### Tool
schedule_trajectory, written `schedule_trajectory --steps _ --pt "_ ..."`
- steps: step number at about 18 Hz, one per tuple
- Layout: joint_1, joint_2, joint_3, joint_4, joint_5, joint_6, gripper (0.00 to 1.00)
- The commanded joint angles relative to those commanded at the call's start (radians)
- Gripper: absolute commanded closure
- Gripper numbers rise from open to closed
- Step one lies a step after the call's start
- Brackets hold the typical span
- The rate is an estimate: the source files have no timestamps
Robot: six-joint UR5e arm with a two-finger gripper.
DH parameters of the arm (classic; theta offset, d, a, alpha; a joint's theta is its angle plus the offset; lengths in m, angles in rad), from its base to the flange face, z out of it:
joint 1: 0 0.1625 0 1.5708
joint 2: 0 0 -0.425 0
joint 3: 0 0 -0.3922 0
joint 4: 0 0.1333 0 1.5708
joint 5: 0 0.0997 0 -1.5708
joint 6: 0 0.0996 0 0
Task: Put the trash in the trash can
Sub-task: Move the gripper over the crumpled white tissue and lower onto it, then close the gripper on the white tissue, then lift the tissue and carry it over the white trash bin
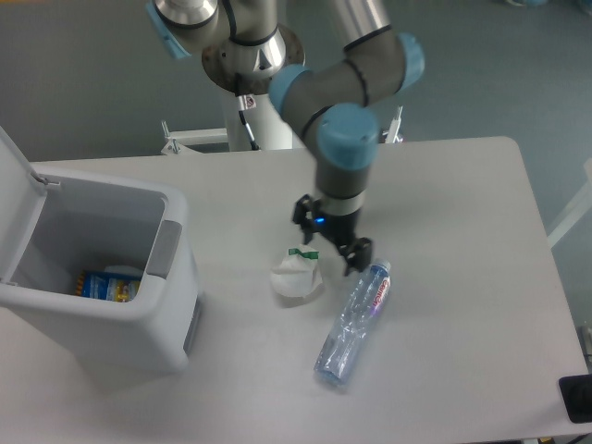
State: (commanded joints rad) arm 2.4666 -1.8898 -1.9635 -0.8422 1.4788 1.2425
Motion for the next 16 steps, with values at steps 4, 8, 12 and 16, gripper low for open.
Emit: schedule_trajectory --steps 4,8,12,16 --pt "-0.009 -0.029 0.005 0.005 0.003 -0.038 0.00" --pt "-0.018 -0.055 0.029 0.003 0.005 -0.118 0.78" --pt "-0.021 -0.058 0.060 0.002 0.002 -0.198 1.00" --pt "-0.020 -0.049 0.075 -0.017 0.000 -0.198 1.00"
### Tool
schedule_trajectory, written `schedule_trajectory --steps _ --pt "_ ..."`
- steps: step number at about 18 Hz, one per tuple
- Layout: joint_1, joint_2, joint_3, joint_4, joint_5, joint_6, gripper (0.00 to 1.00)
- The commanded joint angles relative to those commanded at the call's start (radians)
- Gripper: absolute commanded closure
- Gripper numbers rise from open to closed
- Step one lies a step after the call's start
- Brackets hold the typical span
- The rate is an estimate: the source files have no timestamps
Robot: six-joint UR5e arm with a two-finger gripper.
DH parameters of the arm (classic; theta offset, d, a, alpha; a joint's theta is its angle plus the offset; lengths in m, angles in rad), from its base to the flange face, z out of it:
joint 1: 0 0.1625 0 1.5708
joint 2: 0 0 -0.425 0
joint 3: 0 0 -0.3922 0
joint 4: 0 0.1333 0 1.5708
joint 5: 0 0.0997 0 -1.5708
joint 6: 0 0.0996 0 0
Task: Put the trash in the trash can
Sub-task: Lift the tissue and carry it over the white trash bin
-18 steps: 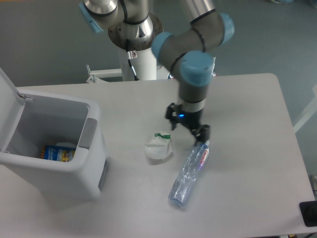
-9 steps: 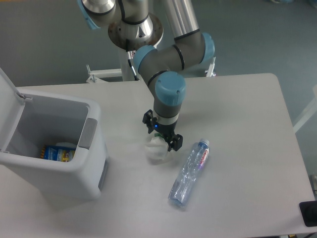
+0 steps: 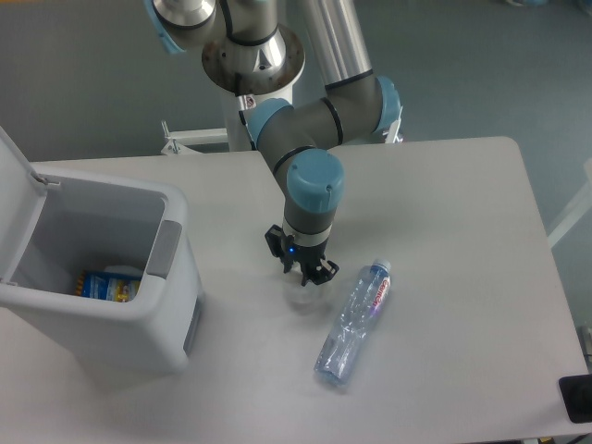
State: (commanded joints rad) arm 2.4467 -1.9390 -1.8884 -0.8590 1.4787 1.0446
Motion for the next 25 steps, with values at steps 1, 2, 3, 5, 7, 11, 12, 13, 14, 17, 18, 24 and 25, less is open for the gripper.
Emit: schedule_trajectory --steps 1,2,3,5,7,11,12,13,14,17,18,24,25 --pt "0.002 0.006 0.008 -0.006 0.000 0.000 1.00" --pt "0.005 0.008 0.012 -0.015 0.000 0.000 1.00" --pt "0.006 0.018 0.021 -0.031 -0.001 -0.002 1.00" --pt "0.009 0.038 0.049 -0.060 -0.005 -0.029 1.00" --pt "0.009 0.043 0.122 -0.061 -0.033 -0.147 1.00" --pt "0.026 0.040 0.286 -0.061 -0.211 -0.372 1.00" --pt "0.043 0.038 0.323 -0.061 -0.272 -0.421 1.00" --pt "0.054 0.038 0.351 -0.058 -0.334 -0.466 1.00" --pt "0.057 0.038 0.382 -0.055 -0.392 -0.512 1.00" --pt "0.054 0.045 0.466 -0.054 -0.474 -0.644 1.00" --pt "0.046 0.060 0.480 -0.052 -0.483 -0.667 1.00" --pt "-0.076 0.198 0.456 -0.055 -0.514 -0.725 1.00" --pt "-0.096 0.225 0.421 -0.051 -0.511 -0.730 1.00"
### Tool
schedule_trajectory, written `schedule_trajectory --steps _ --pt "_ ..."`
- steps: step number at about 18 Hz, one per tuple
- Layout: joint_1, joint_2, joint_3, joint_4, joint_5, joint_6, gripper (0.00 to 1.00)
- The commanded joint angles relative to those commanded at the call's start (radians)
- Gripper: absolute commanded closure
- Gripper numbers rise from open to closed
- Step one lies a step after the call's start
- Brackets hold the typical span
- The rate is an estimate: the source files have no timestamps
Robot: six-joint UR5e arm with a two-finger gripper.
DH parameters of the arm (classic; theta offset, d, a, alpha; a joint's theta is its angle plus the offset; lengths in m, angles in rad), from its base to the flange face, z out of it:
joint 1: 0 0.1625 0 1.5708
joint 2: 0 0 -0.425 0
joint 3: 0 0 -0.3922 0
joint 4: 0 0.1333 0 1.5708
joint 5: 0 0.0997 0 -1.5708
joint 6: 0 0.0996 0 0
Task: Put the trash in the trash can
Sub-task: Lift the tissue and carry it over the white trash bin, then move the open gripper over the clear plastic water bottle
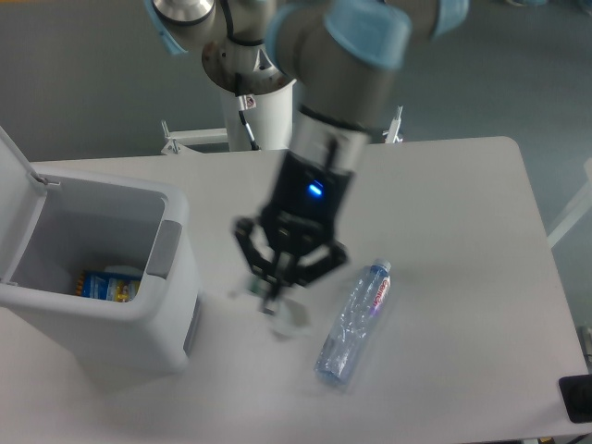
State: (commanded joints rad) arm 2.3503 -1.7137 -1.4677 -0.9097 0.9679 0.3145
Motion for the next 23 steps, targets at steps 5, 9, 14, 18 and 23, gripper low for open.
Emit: schedule_trajectory --steps 5,9,14,18,23 --pt "-0.124 0.083 -0.104 0.011 0.006 0.009 0.92" --pt "-0.157 0.088 -0.132 0.012 0.012 0.043 0.00" --pt "-0.151 0.076 -0.132 0.014 0.014 0.046 0.00" --pt "-0.036 0.008 -0.105 0.028 0.029 0.046 0.00" --pt "0.164 -0.160 -0.010 0.032 0.035 0.052 0.00"
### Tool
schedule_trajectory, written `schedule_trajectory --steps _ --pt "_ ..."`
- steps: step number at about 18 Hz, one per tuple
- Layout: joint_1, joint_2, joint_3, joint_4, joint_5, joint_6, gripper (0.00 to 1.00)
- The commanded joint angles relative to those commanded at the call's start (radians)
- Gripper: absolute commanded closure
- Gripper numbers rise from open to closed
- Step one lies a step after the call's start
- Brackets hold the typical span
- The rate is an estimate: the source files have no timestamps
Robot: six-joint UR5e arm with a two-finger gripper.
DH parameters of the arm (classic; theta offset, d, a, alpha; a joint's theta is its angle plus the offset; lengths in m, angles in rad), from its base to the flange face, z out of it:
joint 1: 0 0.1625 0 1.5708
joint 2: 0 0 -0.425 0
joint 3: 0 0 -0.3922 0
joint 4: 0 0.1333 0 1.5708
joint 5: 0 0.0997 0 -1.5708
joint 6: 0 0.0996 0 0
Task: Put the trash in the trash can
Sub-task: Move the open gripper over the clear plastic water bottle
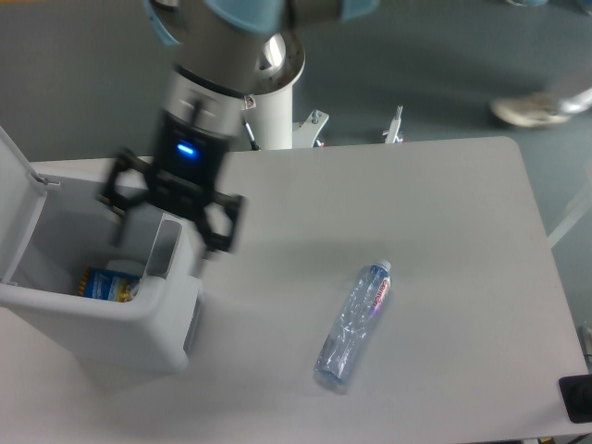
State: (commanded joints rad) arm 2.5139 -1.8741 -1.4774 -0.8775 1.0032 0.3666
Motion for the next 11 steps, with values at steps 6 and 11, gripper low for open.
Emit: schedule_trajectory --steps 6,11 --pt "0.025 -0.175 0.049 -0.005 0.279 0.176 0.00" --pt "-0.003 -0.281 0.100 0.000 0.339 0.219 0.00"
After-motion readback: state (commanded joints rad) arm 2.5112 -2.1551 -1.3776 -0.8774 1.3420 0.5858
